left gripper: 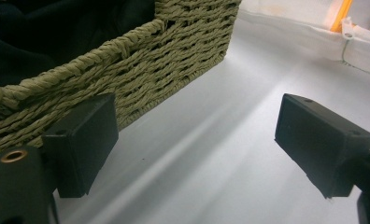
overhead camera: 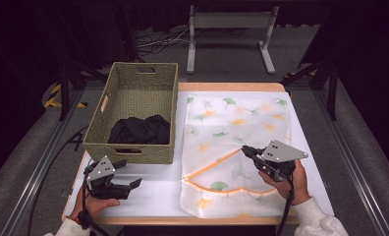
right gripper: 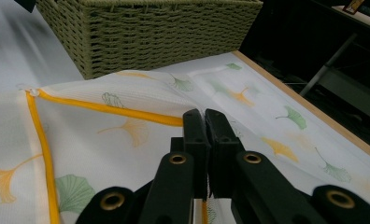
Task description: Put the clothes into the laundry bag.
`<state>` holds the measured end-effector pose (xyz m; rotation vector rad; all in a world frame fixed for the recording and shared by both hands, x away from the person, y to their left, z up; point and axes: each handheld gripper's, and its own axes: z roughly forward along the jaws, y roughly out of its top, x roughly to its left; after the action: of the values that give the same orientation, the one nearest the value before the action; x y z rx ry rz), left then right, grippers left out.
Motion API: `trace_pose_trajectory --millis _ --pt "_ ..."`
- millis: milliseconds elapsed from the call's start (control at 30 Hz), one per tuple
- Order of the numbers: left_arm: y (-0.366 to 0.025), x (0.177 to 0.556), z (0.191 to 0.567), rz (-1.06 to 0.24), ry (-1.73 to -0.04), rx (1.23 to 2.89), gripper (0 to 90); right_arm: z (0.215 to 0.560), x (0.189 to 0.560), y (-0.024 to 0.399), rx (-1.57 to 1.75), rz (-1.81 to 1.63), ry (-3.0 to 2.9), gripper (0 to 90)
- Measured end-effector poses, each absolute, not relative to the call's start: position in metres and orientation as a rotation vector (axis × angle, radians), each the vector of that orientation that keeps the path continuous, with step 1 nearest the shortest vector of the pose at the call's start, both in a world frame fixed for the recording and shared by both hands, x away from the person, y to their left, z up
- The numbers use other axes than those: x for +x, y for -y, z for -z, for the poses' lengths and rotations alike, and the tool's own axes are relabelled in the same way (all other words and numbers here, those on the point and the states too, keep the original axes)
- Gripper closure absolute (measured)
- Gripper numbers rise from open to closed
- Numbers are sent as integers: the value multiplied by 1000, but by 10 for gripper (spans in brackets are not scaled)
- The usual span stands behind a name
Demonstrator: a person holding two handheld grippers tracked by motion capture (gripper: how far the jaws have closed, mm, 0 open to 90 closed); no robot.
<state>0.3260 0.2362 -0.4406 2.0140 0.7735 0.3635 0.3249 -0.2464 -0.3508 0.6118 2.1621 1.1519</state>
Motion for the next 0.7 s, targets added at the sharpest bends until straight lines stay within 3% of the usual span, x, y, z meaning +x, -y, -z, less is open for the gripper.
trace_pose_trajectory --millis 700 --pt "-238 327 441 -355 -777 2007 141 337 328 239 593 -1177 -2123 888"
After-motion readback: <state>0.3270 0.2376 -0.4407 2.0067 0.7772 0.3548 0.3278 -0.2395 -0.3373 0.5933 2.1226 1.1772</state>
